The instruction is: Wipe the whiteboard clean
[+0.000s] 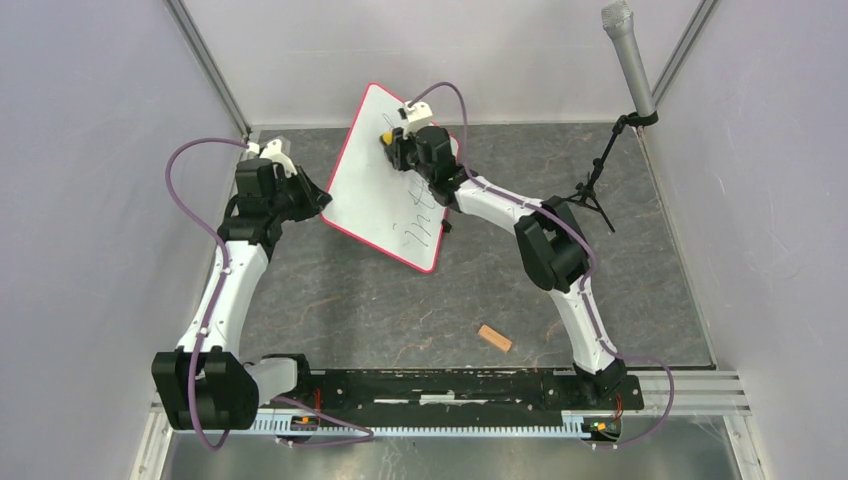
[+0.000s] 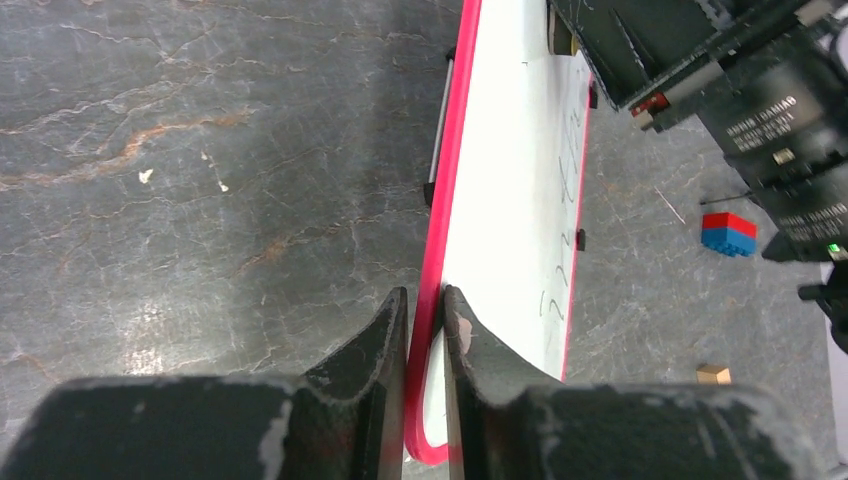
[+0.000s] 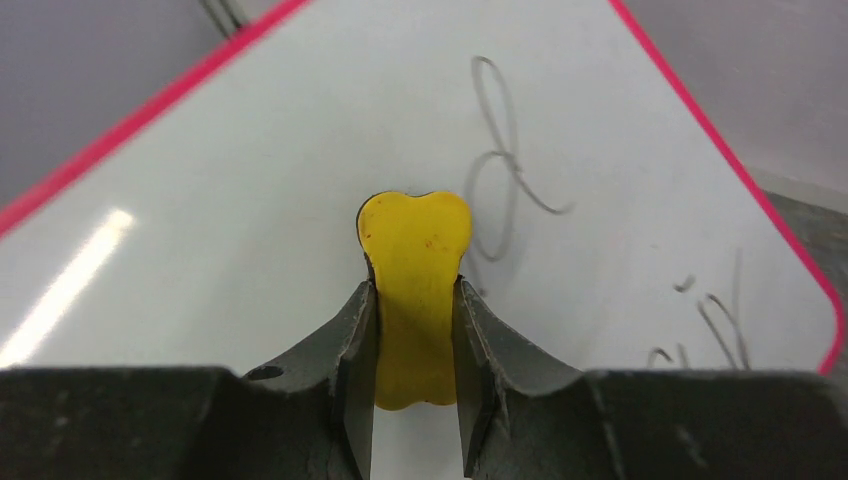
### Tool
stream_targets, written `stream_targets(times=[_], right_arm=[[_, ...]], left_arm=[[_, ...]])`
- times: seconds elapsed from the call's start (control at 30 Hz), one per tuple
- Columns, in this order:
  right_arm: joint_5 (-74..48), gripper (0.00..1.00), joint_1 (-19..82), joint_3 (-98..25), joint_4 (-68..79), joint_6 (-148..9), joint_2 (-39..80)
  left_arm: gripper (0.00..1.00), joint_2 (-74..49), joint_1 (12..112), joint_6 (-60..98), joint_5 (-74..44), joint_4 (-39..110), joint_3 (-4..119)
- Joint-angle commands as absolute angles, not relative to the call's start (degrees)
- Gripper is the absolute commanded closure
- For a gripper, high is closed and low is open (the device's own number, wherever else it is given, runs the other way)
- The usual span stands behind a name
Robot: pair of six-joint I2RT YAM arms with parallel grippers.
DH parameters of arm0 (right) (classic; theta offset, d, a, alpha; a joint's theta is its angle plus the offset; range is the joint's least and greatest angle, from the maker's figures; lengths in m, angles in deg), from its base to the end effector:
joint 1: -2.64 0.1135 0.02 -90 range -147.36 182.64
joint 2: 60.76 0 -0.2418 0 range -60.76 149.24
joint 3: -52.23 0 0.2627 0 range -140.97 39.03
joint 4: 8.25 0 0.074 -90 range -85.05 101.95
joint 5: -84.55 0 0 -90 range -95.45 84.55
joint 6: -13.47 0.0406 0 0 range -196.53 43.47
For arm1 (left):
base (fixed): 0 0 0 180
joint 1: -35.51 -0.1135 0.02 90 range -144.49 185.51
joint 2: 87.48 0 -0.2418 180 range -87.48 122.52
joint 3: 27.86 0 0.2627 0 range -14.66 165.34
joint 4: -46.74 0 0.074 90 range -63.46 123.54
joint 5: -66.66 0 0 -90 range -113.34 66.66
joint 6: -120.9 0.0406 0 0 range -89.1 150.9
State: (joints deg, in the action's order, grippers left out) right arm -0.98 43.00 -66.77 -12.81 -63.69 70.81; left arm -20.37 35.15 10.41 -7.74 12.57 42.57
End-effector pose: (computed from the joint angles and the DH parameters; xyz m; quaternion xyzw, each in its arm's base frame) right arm 0.4213 0.3539 0.2213 -0.1545 0.7386 0.2672 0.5993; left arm 0.2854 -0.0091 0.2935 -0.0900 0.8596 -0.2017 0.4608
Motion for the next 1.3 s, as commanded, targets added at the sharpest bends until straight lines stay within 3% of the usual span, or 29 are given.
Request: stream_targets(times=[0.0,0.23,0.43,0.67,0.87,1.27], right_arm=[[-1.53,0.78,41.67,-60.91,-5.8,-60.85,72.06],[-1.23,0.78,47.04,-47.42,-10.94,-62.59,62.25],[-0.16,0.78,53.36,-49.56,-14.17,-69.13,60.23],[0.0,0.77,49.73,-64.31,-9.73,-69.78,70.31],[-3.28,0.77,44.3,-68.67,-8.85,-65.9,75.98],[-4.66,0.77,43.59,-54.68,-9.58,-61.97,68.8]], left_arm=[[0.98,-20.6,35.6,11.32,-6.11,13.37,43.26],[0.98,-21.46,35.6,11.31,-5.91,13.56,43.0],[0.98,-21.23,35.6,11.27,-5.83,13.56,43.0],[0.98,-20.67,35.6,11.64,-5.85,13.52,43.17],[0.98,-20.86,35.6,12.17,-5.72,13.5,43.17],[0.98,-20.55,35.6,11.74,-4.1,13.5,43.44]])
